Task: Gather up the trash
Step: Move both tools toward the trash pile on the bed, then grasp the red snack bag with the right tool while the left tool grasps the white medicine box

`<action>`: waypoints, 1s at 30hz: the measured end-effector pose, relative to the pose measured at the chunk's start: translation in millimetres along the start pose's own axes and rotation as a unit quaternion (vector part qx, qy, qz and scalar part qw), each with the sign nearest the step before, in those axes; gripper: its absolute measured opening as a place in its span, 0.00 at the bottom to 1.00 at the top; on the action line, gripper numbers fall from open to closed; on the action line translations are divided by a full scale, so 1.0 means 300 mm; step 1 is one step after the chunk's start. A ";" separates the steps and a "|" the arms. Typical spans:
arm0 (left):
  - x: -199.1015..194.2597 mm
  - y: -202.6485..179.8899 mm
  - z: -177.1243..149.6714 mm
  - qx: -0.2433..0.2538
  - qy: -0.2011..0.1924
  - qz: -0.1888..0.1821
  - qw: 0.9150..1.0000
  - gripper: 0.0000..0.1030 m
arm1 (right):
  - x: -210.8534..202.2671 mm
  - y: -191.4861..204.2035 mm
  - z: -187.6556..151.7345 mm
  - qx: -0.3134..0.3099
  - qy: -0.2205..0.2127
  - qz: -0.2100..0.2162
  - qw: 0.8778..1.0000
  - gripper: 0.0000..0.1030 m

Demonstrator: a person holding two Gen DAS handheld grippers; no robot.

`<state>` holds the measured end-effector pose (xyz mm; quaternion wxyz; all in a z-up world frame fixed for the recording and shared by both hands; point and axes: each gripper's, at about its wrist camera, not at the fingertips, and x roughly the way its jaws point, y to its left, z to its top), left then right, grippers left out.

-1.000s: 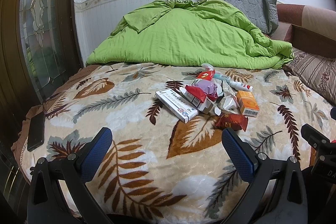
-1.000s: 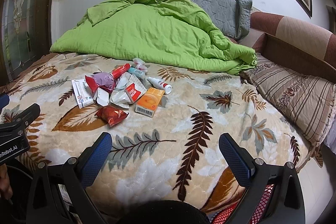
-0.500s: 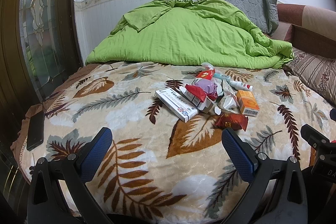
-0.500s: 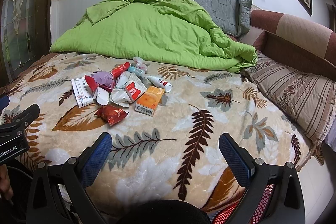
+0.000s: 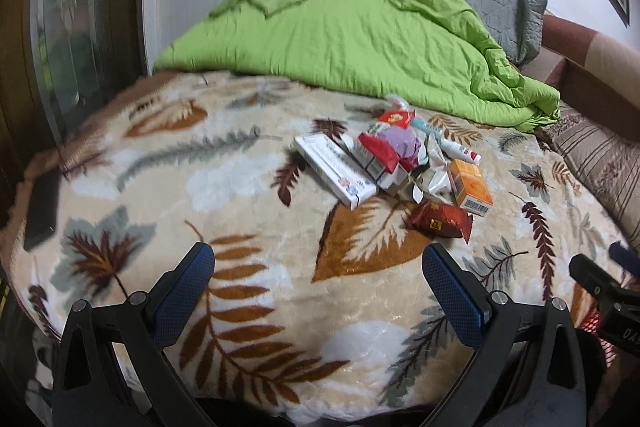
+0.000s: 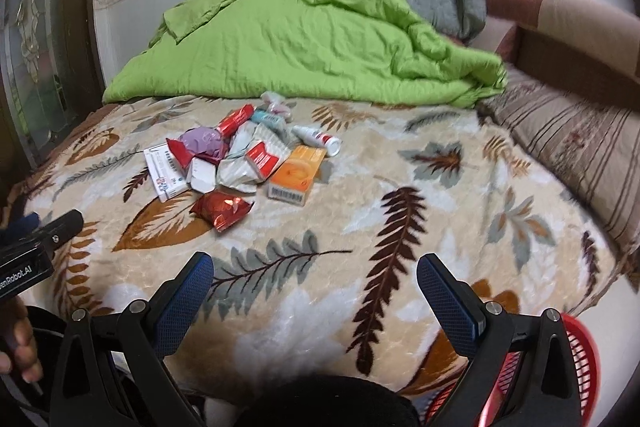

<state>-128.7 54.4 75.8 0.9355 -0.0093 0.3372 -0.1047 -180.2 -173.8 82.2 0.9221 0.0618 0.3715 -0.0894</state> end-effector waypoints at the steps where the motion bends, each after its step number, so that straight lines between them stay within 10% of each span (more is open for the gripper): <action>1: 0.007 0.001 0.003 -0.002 0.008 -0.006 1.000 1.00 | 0.013 -0.001 0.003 -0.010 0.010 0.000 1.000 0.97; 7: 0.053 0.014 0.027 -0.014 0.049 -0.035 0.998 0.78 | 0.131 0.055 0.036 -0.062 0.115 0.044 0.990 0.82; 19: 0.164 0.152 0.120 -0.117 0.103 -0.071 0.985 0.76 | 0.495 0.240 0.202 -0.120 0.129 0.144 0.974 0.80; 24: 0.236 0.163 0.174 -0.137 0.119 -0.087 0.980 0.75 | 0.566 0.251 0.172 -0.126 0.162 0.142 0.968 0.37; 30: 0.401 0.144 0.256 -0.179 0.145 -0.090 0.969 0.75 | 0.492 0.196 0.164 -0.057 0.138 0.157 0.976 0.35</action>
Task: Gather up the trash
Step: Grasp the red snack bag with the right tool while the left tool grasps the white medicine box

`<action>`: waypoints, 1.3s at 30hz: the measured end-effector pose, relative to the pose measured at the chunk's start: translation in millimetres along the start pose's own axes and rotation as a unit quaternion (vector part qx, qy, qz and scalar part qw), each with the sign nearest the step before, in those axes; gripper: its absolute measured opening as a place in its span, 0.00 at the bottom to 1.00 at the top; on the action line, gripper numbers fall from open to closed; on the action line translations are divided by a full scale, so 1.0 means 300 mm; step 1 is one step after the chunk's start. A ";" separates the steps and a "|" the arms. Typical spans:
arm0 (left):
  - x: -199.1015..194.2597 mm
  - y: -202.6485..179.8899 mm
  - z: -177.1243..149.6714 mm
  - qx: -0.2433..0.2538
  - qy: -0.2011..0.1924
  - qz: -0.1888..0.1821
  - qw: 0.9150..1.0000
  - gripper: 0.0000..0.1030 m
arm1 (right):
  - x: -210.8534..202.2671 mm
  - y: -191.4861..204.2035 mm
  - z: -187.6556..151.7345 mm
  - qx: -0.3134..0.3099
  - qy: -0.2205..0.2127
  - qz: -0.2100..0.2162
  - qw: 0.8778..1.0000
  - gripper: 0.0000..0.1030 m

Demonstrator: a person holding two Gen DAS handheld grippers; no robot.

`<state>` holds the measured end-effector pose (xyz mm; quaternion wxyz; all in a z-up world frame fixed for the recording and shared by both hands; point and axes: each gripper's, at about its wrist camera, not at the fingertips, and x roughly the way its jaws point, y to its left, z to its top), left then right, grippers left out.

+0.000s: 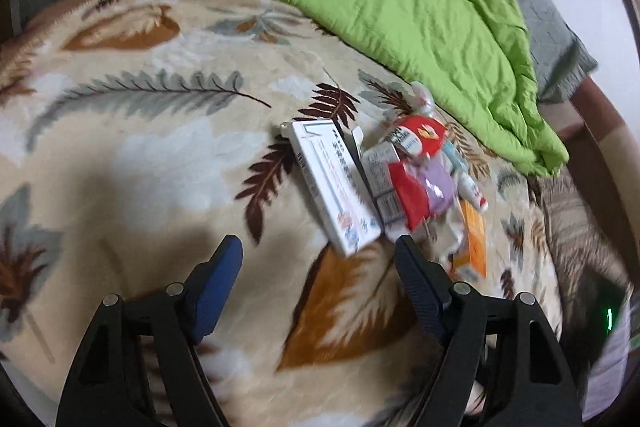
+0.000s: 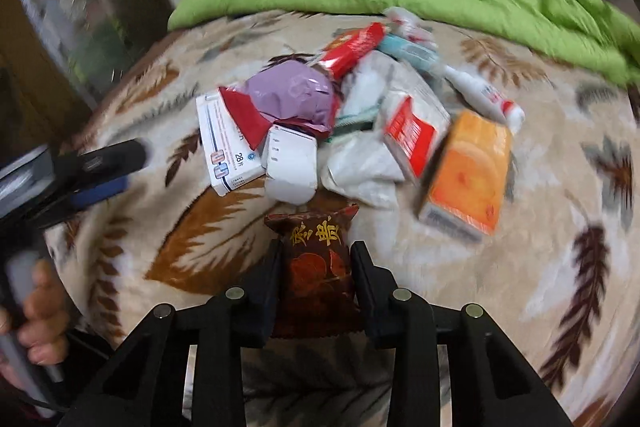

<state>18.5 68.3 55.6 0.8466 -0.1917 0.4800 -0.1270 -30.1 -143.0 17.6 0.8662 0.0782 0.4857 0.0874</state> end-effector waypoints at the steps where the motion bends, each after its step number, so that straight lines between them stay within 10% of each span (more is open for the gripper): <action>1: 0.028 -0.002 0.018 -0.011 0.005 -0.002 1.000 0.75 | -0.003 0.004 -0.014 0.009 -0.005 0.001 1.000 0.35; 14: 0.262 -0.043 0.103 -0.027 0.009 0.019 0.999 0.59 | -0.072 -0.044 -0.033 0.051 -0.056 0.001 0.997 0.35; 20: 0.268 -0.065 0.085 -0.004 0.007 -0.014 1.000 0.17 | -0.071 -0.037 -0.034 0.047 -0.065 0.000 0.997 0.35; 39: -0.092 -0.134 -0.150 0.128 -0.090 0.007 0.988 0.12 | -0.201 0.005 -0.082 0.044 -0.141 0.000 0.989 0.35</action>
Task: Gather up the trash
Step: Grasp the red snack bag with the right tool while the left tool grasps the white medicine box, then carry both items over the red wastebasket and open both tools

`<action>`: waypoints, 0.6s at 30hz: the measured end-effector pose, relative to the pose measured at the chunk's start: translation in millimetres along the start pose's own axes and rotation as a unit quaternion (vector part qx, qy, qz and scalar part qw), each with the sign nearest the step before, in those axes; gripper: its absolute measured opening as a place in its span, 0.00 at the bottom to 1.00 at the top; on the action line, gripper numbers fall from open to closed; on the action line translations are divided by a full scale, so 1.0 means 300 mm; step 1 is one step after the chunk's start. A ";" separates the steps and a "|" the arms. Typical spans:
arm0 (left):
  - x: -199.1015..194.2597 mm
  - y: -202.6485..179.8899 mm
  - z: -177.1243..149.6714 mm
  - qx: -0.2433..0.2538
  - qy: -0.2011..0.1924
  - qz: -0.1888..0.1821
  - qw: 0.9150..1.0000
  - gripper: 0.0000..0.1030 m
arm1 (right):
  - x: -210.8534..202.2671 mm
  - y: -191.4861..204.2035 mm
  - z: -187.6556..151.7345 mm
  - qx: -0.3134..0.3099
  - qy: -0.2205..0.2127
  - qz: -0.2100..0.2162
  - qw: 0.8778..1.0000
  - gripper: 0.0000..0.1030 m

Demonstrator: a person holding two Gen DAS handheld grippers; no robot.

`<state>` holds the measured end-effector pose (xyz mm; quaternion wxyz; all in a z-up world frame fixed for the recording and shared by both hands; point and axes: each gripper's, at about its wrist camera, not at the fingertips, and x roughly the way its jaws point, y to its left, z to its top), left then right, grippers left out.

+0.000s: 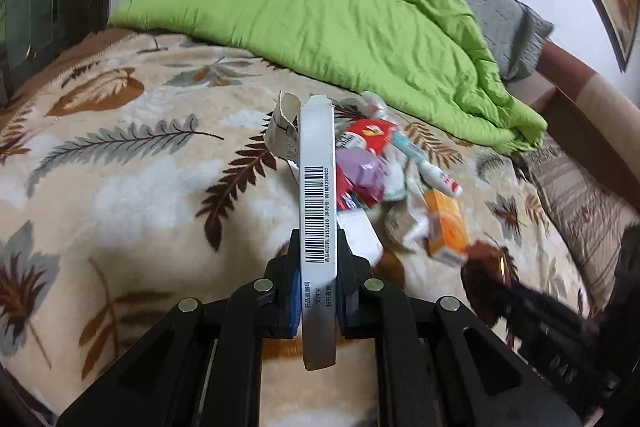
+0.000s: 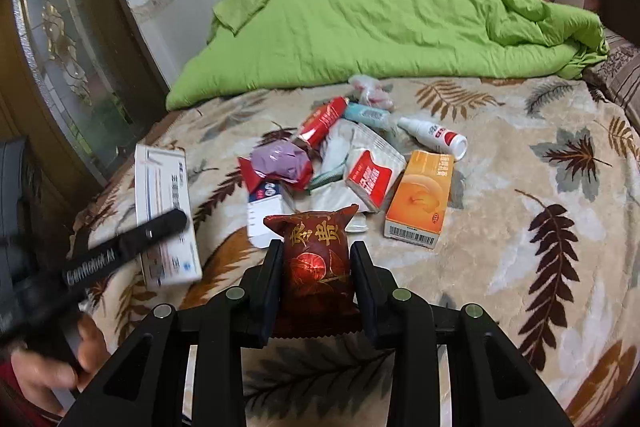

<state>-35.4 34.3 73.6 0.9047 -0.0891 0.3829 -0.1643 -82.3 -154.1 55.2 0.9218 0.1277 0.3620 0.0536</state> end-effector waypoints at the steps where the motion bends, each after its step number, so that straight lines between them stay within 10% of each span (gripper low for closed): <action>1: -0.012 -0.014 -0.012 0.012 -0.006 0.005 1.000 0.12 | -0.010 0.005 -0.003 -0.002 -0.004 0.002 1.000 0.35; 18: -0.002 -0.065 -0.061 0.060 -0.018 0.013 0.998 0.12 | -0.009 0.002 -0.007 0.007 -0.010 0.003 1.000 0.35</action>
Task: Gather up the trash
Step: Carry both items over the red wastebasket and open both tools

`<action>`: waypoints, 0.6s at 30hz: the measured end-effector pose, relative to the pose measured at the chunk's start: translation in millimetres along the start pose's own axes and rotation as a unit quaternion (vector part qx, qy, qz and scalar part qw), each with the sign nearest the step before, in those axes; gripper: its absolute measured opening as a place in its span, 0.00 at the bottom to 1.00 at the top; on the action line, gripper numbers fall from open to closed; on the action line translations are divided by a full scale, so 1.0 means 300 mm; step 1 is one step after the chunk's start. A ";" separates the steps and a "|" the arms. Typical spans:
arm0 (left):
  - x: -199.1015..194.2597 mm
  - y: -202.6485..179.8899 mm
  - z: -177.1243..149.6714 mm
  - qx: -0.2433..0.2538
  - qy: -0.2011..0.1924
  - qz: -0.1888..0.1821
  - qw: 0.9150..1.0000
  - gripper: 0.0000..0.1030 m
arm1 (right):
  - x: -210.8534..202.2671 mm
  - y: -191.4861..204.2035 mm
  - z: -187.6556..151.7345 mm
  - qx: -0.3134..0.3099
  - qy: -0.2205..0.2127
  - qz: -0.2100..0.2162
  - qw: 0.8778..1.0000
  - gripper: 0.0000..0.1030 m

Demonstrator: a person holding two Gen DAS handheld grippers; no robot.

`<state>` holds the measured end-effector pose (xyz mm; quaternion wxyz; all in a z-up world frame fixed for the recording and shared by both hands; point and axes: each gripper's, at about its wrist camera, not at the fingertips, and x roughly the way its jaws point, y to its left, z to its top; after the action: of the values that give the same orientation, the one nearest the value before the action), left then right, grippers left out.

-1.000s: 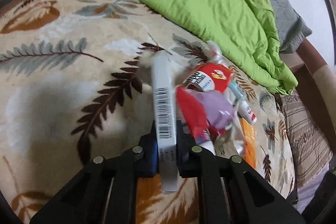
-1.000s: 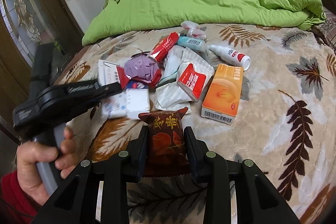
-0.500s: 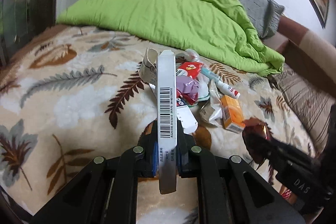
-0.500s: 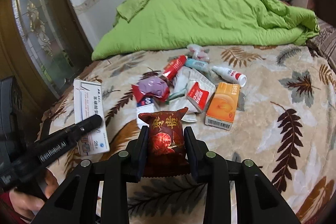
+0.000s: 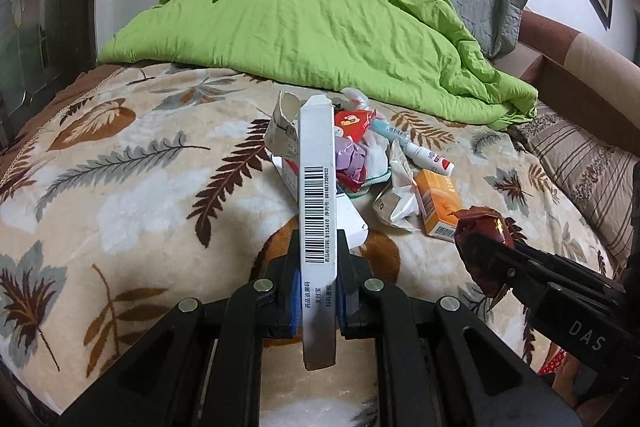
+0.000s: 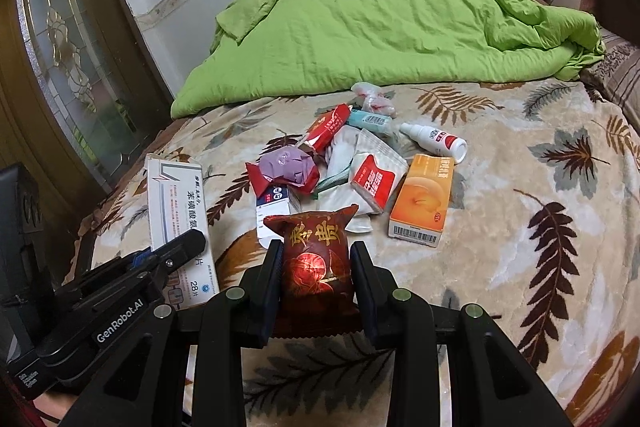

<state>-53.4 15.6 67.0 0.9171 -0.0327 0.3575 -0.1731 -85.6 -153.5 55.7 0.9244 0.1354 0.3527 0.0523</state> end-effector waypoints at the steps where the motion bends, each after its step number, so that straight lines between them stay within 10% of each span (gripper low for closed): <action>1: 0.003 0.003 0.002 -0.001 0.001 -0.002 1.000 0.12 | 0.000 0.001 0.002 0.000 0.000 0.000 1.000 0.35; 18: -0.076 -0.229 -0.044 0.068 0.021 -0.123 0.990 0.12 | -0.270 -0.173 -0.063 0.059 -0.013 -0.002 0.998 0.35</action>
<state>-98.1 -40.3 84.7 0.8814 -0.0105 0.3569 -0.3093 -158.6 -214.6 79.0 0.9196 0.1891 0.3432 0.0275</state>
